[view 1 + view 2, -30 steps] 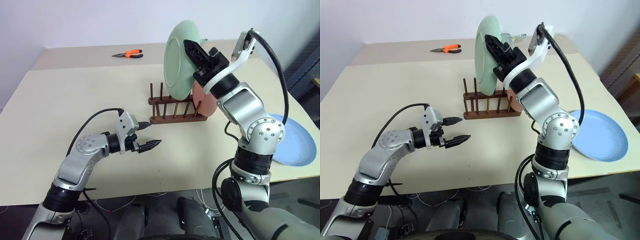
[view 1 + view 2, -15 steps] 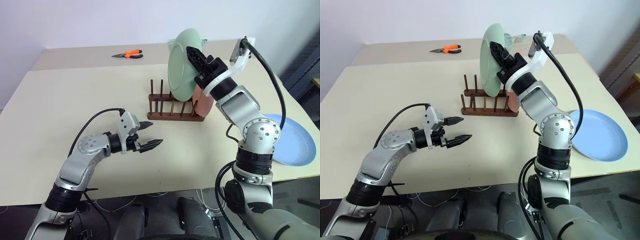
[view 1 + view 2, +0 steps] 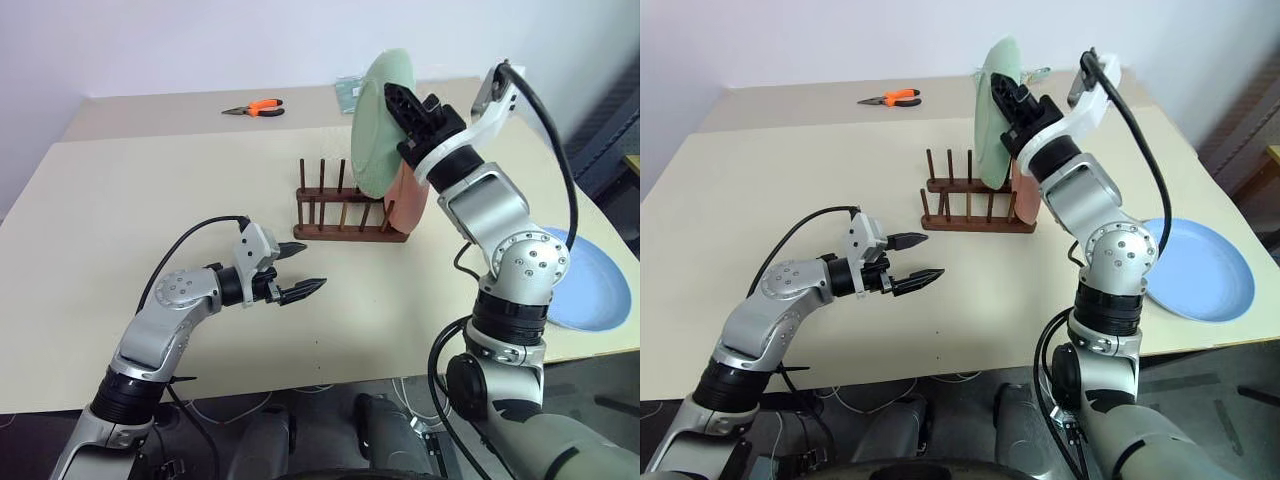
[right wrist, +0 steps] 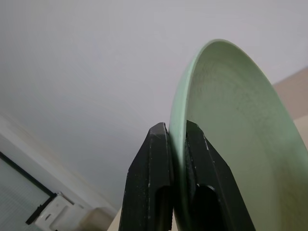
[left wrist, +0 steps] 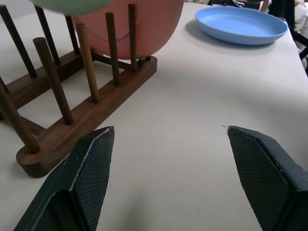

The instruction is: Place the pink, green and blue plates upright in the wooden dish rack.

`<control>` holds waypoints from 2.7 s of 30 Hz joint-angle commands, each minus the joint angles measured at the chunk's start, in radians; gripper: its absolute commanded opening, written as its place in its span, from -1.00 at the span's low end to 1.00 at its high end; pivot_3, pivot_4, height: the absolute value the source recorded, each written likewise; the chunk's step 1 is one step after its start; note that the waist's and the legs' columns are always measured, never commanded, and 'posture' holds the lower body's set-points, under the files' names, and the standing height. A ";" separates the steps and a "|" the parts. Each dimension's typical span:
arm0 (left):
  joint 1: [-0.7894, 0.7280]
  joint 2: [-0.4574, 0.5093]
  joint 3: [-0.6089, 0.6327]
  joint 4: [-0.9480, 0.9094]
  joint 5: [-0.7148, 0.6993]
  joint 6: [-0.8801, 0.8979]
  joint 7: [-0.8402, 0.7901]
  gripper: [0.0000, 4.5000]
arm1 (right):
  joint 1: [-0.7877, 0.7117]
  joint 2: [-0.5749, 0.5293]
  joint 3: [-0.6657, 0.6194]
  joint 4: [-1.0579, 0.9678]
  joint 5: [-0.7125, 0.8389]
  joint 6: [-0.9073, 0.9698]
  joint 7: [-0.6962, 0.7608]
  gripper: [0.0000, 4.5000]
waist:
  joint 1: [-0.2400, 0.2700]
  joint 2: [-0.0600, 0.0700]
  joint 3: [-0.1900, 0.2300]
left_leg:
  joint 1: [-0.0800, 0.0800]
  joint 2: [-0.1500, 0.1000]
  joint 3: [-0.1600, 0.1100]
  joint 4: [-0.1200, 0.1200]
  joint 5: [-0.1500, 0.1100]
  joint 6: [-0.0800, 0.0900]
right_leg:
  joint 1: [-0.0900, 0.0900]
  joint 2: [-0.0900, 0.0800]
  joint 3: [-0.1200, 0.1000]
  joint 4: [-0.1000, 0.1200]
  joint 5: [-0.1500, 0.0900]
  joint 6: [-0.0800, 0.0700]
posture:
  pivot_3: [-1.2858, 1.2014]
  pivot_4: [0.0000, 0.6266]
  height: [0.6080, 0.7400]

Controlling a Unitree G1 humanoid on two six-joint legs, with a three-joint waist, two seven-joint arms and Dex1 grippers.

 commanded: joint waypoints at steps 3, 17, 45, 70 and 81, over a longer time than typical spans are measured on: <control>-0.004 -0.003 0.009 -0.013 0.003 -0.024 -0.004 0.72 | -0.037 0.017 0.005 -0.043 0.031 -0.012 -0.019 -0.99 | 0.000 0.000 0.000 | 0.000 0.000 0.000 0.000 0.000 0.000 | 0.000 0.000 0.000 0.000 0.000 0.000 | 0.03 -0.52 1.00; 0.000 -0.008 0.011 -0.020 0.002 -0.018 -0.002 0.72 | -0.049 -0.062 0.114 -0.030 -0.209 -0.019 0.070 0.11 | 0.000 0.000 0.000 | 0.000 0.000 0.000 0.000 0.000 0.000 | 0.000 0.000 0.000 0.000 0.000 0.000 | 0.03 -0.52 1.00; -0.050 -0.020 -0.035 0.030 0.013 -0.022 -0.055 0.72 | 0.630 -0.726 0.013 0.039 -0.837 0.106 0.540 0.98 | 0.007 -0.002 0.000 | 0.001 0.000 0.005 0.002 -0.001 0.002 | 0.003 -0.001 0.002 -0.004 -0.003 0.004 | 0.03 -0.52 1.00; -0.049 -0.021 -0.021 0.051 0.020 -0.038 -0.059 0.72 | -0.126 -0.345 -0.188 -0.071 -0.407 0.011 0.478 -0.98 | 0.004 0.000 0.003 | 0.001 0.001 0.001 -0.001 -0.001 0.002 | 0.003 0.000 0.000 -0.004 0.001 0.004 | 0.03 -0.52 1.00; -0.008 0.044 0.074 0.119 0.048 -0.088 -0.029 0.72 | -0.277 0.165 -0.083 0.023 0.078 0.056 0.056 -0.98 | -0.003 0.000 0.003 | 0.000 0.000 -0.003 -0.002 -0.001 0.002 | -0.001 -0.001 -0.002 0.000 0.000 0.001 | 0.03 -0.52 1.00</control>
